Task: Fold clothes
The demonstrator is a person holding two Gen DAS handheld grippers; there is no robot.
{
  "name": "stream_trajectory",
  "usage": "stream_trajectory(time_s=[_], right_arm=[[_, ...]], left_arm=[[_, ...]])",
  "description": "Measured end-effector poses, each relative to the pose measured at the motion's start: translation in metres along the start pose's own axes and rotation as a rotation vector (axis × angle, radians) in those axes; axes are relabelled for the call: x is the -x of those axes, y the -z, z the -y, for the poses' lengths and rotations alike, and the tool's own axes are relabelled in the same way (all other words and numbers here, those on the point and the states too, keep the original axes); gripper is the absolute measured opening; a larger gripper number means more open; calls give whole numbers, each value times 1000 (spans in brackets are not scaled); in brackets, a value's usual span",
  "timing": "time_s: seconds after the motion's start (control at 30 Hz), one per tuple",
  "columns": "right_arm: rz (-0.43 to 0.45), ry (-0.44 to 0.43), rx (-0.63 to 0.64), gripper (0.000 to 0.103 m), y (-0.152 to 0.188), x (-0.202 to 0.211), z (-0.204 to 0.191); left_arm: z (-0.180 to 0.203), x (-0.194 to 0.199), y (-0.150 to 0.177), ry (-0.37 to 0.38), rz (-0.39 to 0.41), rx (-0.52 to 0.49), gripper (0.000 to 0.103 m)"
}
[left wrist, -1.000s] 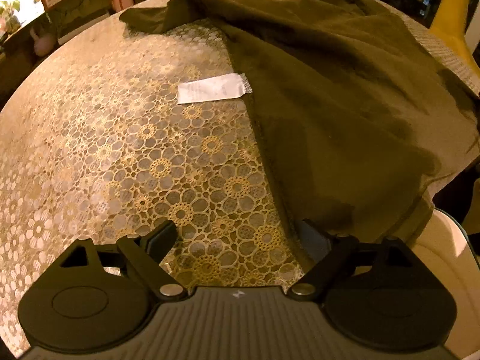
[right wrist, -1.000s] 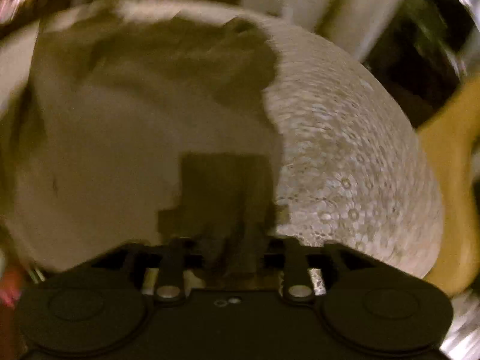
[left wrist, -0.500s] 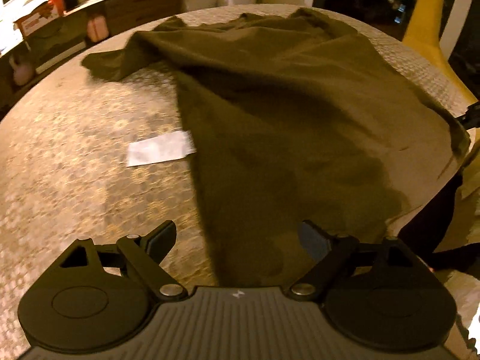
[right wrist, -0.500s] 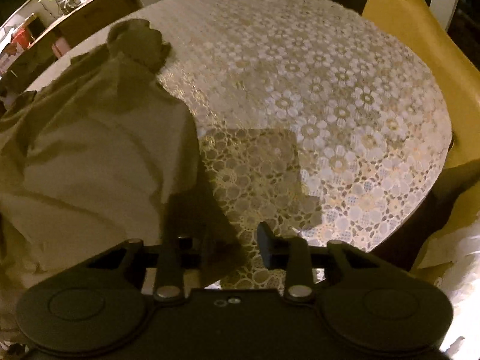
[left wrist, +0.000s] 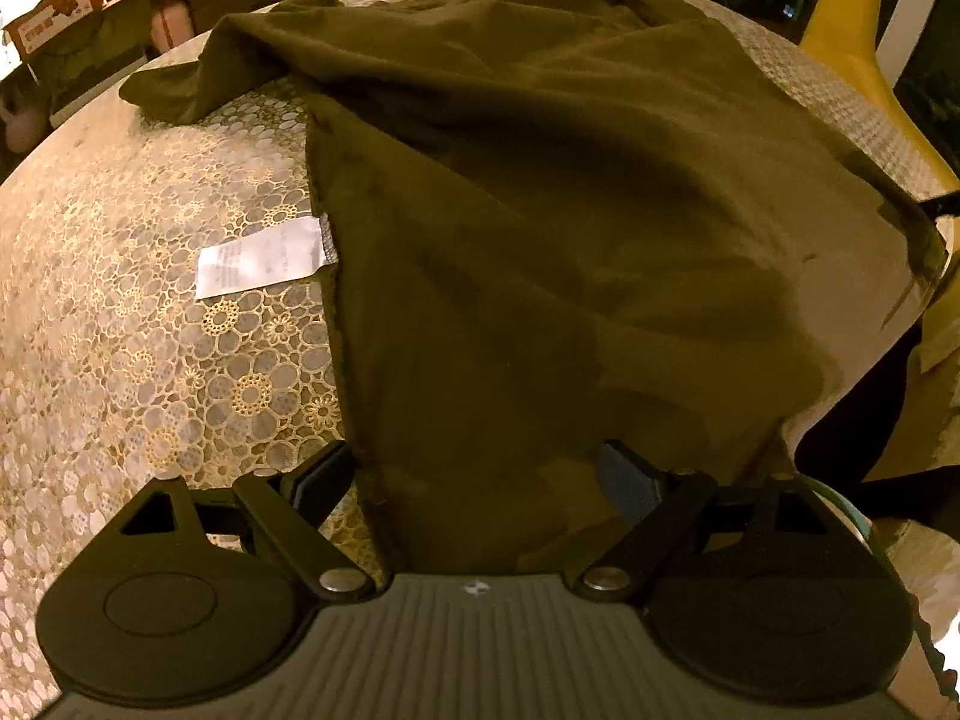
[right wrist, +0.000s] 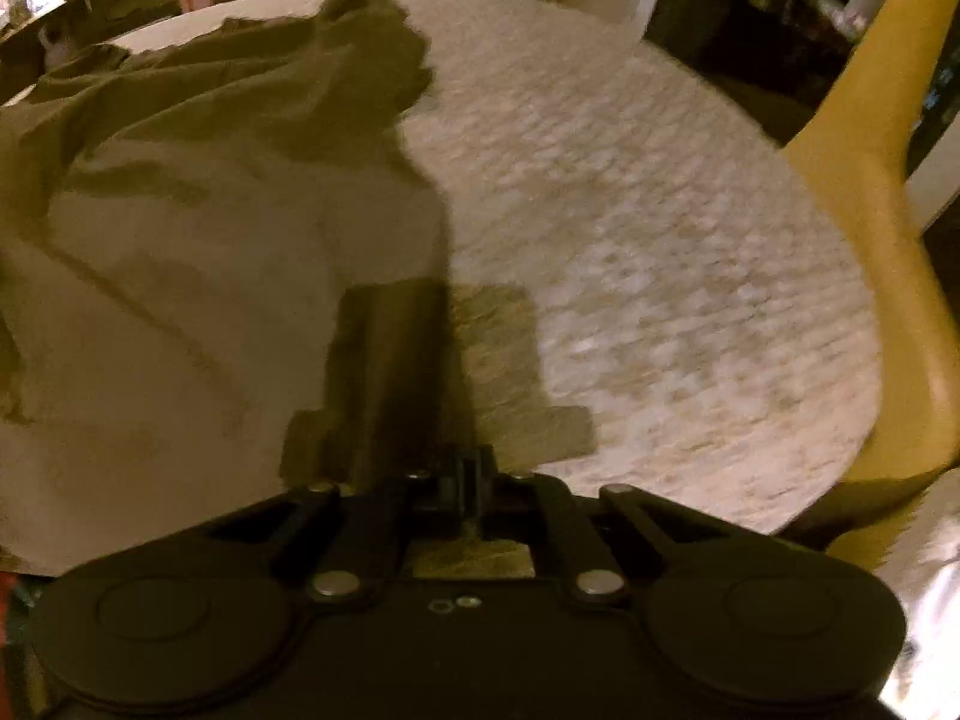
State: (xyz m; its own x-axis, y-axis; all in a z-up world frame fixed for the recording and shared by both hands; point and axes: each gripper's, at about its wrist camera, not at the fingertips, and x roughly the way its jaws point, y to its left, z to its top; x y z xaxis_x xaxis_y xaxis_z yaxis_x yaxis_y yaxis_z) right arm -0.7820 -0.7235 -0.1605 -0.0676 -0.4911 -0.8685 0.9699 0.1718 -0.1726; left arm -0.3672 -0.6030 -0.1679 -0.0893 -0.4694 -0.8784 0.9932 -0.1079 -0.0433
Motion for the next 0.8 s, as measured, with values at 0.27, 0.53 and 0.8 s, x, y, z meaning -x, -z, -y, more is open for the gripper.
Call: stream_trajectory(time_s=[0.27,0.53,0.8], right_arm=[[-84,81,-44,103,19,-20,32],[54,-49,-114,103,-48,5,38],[170,-162,-105,103,-153,-8,5]], left_arm=[[6,-2,2,-25,14,-41,90],[-13,12,-15,-18,24,-7,90],[-52,23,-53,-3,68,77,90]])
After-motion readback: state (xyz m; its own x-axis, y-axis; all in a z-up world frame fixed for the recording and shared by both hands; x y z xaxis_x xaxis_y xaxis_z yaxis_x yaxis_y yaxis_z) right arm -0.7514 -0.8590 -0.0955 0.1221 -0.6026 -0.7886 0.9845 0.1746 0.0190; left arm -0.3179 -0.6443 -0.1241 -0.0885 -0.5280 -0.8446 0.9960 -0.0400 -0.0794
